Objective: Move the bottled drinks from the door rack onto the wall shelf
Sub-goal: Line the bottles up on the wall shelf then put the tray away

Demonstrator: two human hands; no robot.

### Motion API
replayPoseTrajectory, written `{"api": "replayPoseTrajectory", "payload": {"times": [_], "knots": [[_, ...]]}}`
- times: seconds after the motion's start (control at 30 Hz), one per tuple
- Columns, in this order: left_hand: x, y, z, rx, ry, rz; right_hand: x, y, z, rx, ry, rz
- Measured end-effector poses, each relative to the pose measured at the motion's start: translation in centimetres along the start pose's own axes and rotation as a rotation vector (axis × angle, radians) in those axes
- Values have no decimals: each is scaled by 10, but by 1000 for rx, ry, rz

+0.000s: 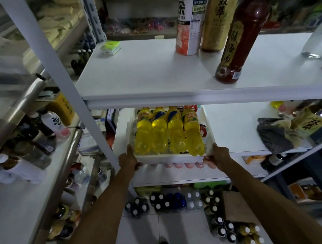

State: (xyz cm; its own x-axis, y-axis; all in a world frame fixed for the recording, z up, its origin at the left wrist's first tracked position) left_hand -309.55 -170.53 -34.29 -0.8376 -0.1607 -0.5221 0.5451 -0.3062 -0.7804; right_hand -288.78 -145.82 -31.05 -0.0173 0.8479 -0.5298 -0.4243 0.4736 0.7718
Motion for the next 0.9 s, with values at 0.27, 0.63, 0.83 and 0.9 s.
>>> {"api": "replayPoseTrajectory", "payload": {"times": [0.27,0.63,0.83,0.9], "knots": [[-12,2,28,329,-47,-323,-25,-8,16,-431,-138,302],[-56,-76,67,1096,129,-997,-74,31,32,-833,-142,1050],[-106,-101,69,1564,136,-1163,-105,61,26,-1201,283,1268],[-115,-94,70,1651,63,-1244,-116,65,21,-1254,271,1383]]}}
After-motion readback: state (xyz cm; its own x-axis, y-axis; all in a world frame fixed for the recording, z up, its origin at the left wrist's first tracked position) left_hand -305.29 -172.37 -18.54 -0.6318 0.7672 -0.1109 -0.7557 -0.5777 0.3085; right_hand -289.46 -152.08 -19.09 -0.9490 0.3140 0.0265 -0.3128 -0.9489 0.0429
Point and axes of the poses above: each hand's wrist, its own x-axis towards the middle knuckle, its own z-axis out of the back of the hand, y = z × x, the point moved 1 cm from there along x, towards the middle knuckle, and after that the axes turned 15 degrees about -y, right-handed, at the moved point
